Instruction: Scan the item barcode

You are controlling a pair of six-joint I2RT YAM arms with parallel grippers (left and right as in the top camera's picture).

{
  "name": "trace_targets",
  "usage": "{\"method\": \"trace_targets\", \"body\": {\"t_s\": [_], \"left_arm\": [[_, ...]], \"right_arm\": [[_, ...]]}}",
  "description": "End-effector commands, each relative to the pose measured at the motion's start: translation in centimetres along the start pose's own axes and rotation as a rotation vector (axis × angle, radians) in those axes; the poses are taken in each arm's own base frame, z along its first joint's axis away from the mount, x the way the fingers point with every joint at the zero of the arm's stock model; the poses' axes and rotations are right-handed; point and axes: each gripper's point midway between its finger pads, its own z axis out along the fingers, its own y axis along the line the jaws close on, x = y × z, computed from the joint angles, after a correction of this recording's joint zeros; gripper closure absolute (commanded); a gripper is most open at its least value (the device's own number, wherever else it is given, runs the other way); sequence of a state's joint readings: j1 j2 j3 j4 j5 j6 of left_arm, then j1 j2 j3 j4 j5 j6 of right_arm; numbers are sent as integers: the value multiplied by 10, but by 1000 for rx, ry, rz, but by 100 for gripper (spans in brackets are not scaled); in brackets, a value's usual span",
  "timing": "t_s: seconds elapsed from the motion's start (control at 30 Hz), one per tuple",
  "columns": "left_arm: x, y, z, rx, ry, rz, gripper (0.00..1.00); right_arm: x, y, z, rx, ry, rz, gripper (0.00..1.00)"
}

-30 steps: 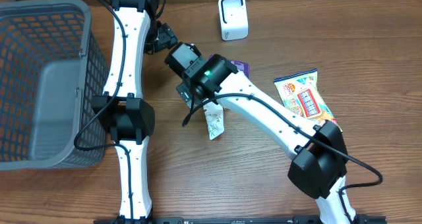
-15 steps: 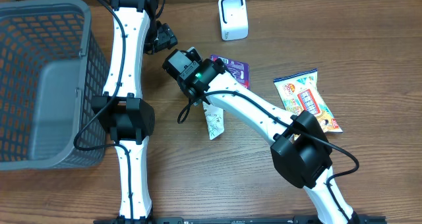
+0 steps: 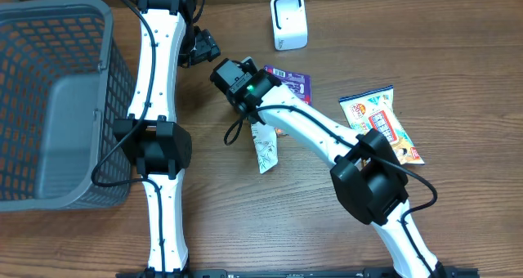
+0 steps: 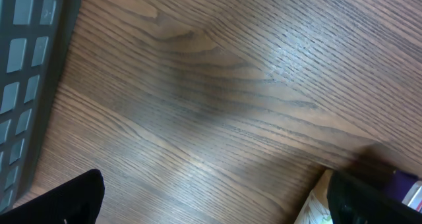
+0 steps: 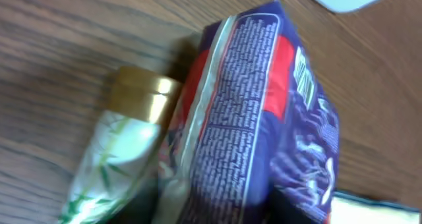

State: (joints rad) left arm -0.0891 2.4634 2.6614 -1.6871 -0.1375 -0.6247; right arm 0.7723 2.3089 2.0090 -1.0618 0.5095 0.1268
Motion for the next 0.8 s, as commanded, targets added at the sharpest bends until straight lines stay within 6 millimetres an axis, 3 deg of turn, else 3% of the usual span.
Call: {"method": "trace_targets", "body": {"t_s": [0.0, 0.23, 0.43, 0.53, 0.57, 0.77], "left_arm": [[-2, 2, -18, 30, -30, 10, 0], [-2, 2, -18, 30, -30, 10, 0], [-2, 2, -18, 30, -30, 10, 0], [-2, 2, -18, 30, -30, 10, 0], [-2, 2, -18, 30, -30, 10, 0], [-2, 2, -18, 30, -30, 10, 0]], "right_arm": [[0, -11, 5, 18, 11, 82, 96], [-6, -24, -12, 27, 4, 177, 96], [-36, -71, -64, -54, -56, 348, 97], [-42, -90, -91, -213, -47, 425, 97], [-39, -99, -104, -357, -14, 479, 96], [-19, -122, -109, -831, 156, 640, 96]]}}
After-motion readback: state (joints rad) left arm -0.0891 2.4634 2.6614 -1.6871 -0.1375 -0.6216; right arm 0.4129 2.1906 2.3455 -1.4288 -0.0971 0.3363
